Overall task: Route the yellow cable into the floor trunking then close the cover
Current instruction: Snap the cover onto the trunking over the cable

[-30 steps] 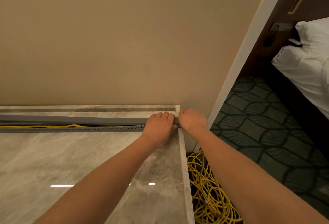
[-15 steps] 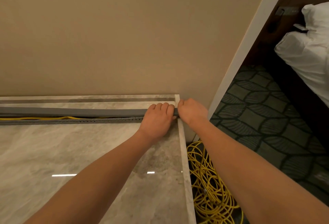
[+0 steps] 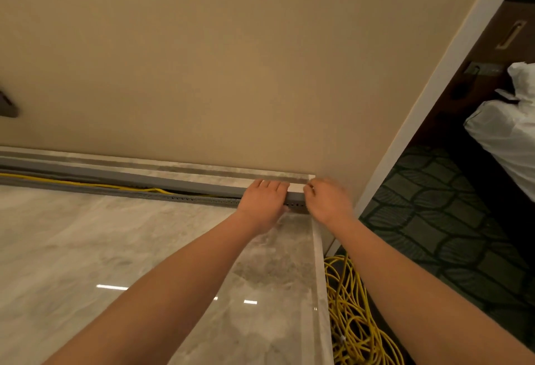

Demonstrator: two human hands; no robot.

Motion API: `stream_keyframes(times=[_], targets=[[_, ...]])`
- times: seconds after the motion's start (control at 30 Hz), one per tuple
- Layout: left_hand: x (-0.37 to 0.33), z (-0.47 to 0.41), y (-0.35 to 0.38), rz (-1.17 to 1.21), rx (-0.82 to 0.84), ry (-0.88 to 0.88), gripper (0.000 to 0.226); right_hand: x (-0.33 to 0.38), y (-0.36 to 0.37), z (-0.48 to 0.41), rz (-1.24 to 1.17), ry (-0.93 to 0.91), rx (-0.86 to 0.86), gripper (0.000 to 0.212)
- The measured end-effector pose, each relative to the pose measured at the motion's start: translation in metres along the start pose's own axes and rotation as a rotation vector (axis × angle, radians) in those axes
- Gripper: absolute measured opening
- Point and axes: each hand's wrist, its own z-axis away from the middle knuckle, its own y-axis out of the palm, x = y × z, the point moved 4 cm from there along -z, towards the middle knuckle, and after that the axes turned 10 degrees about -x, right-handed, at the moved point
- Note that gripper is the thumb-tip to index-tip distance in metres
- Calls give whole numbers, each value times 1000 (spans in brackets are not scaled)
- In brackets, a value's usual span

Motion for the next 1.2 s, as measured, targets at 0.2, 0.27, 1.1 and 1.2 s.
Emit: stream_keyframes(times=[0.2, 0.27, 1.1, 1.2], targets=[[39, 35, -18, 103, -12, -185, 54, 49, 9, 16, -1, -81, 76, 38], [55, 49, -24, 126, -26, -252, 53, 73, 12, 19, -71, -82, 86, 38], [358, 228, -98, 189, -35, -390, 48, 417, 82, 60, -160, -127, 173, 45], [385, 249, -102, 176, -56, -426, 48, 451, 92, 60, -144, -201, 185, 46]])
